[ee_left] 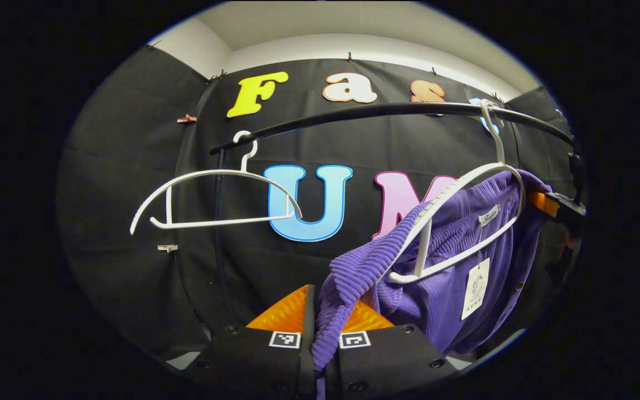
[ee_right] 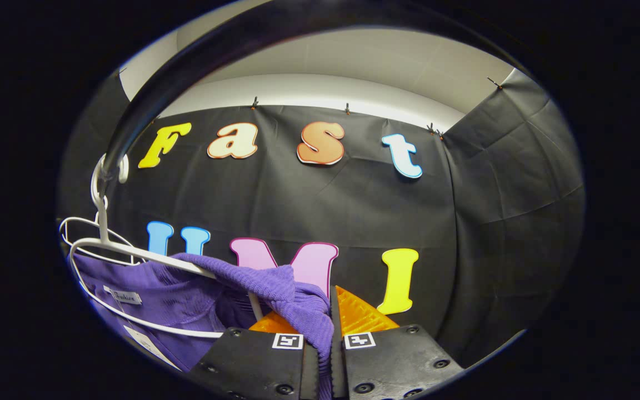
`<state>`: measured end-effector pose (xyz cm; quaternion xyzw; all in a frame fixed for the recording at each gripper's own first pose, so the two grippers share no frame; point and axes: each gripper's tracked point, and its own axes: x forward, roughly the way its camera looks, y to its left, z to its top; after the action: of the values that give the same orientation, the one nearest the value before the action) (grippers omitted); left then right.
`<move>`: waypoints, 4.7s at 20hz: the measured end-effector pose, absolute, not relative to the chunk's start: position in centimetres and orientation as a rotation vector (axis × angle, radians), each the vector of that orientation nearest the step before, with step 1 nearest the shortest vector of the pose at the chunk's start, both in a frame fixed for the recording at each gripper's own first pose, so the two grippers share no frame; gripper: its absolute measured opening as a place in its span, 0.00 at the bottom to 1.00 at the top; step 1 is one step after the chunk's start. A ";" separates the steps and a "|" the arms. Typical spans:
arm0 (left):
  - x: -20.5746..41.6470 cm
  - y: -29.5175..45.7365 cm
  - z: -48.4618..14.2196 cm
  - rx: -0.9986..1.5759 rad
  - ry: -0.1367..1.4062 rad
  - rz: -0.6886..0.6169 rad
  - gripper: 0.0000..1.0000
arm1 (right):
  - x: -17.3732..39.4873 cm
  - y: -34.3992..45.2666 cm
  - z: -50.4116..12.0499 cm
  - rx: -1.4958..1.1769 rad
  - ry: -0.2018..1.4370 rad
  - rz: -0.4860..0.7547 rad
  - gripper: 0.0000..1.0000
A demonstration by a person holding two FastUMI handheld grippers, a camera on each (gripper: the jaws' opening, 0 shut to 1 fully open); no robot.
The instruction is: Grasp the clothes on the hanger with both hands and then place them into the laundry hamper below.
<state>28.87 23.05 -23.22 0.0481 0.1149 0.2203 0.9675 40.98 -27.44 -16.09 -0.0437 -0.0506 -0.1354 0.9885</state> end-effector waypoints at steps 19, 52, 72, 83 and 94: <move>32.0 14.4 -33.0 -0.024 0.426 0.253 0.11 | 39.5 -31.4 -18.8 -0.154 -0.011 -0.356 0.12; 25.9 7.0 -35.1 -0.026 0.524 0.103 0.10 | 25.7 -12.5 -34.3 0.107 0.561 0.097 0.13; 25.4 11.0 -41.2 -0.072 0.685 0.204 0.11 | 25.0 -8.2 -42.5 0.168 0.799 0.226 0.13; 24.3 12.4 -44.3 -0.107 0.781 0.249 0.72 | 24.4 -8.9 -43.9 0.119 0.846 0.236 0.76; 23.0 11.6 -38.9 -0.047 0.669 0.234 0.95 | 24.3 -9.3 -39.7 0.124 0.751 0.218 0.76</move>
<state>23.05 11.57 -38.94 -0.0231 0.3276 0.1148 0.9375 24.33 -9.33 -39.74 0.0603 0.3659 0.1063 0.9226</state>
